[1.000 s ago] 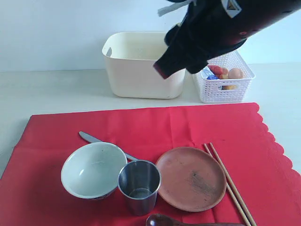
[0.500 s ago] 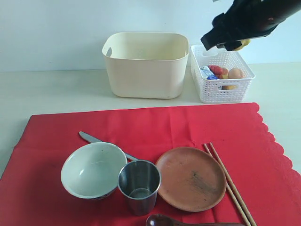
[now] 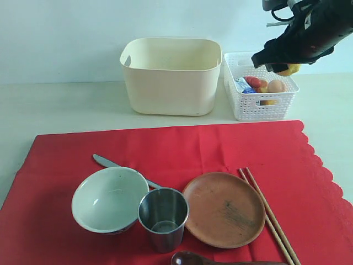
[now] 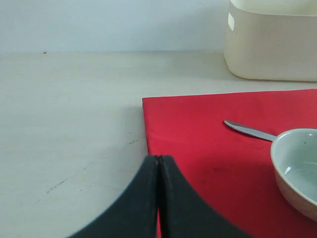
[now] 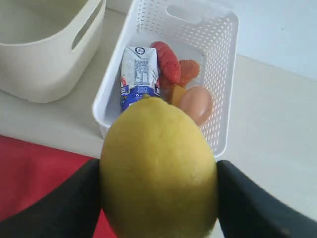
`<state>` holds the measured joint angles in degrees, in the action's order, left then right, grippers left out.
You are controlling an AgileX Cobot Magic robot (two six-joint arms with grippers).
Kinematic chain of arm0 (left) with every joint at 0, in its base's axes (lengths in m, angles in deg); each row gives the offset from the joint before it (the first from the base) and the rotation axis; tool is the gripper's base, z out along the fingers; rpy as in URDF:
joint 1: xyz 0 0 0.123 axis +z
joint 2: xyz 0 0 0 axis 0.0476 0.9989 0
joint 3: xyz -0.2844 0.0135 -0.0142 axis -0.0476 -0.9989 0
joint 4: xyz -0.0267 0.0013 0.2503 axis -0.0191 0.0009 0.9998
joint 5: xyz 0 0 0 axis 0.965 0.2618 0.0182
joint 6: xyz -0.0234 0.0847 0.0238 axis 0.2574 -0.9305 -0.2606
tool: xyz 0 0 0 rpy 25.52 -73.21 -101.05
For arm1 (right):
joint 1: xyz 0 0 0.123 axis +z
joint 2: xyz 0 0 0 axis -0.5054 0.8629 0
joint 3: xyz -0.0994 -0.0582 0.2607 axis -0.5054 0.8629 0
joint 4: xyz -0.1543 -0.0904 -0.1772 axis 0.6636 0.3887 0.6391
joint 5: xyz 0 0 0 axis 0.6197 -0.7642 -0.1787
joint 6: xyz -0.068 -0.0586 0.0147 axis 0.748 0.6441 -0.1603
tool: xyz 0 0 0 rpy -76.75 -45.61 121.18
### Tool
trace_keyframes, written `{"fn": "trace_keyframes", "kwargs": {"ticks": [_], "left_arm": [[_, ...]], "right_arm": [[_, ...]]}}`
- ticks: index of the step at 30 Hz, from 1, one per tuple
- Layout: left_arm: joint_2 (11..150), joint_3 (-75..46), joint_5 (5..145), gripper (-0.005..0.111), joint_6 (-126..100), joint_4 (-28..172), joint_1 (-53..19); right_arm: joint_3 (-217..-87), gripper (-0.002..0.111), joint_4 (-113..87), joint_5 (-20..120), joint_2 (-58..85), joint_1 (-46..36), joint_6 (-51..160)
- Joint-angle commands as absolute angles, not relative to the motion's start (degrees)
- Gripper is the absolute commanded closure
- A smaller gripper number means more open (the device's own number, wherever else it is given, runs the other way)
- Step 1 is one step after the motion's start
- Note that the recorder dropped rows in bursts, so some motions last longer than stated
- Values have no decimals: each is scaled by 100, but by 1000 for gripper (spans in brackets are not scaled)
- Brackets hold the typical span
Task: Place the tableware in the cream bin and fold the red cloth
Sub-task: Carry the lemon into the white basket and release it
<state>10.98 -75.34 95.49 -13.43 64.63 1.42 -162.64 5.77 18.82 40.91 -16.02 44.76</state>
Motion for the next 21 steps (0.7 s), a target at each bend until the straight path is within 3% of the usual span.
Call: {"fn": "trace_keyframes", "kwargs": {"ticks": [1,21], "left_arm": [[1064,-7546,9493,107,-1330,6440,100],[1064,-7546,9493,107,-1330,6440,100]], "right_arm": [[-16813,108,428,1856,4609,-1653,4805],[-19901,108,10,1579,7345,-2183,4862]]}}
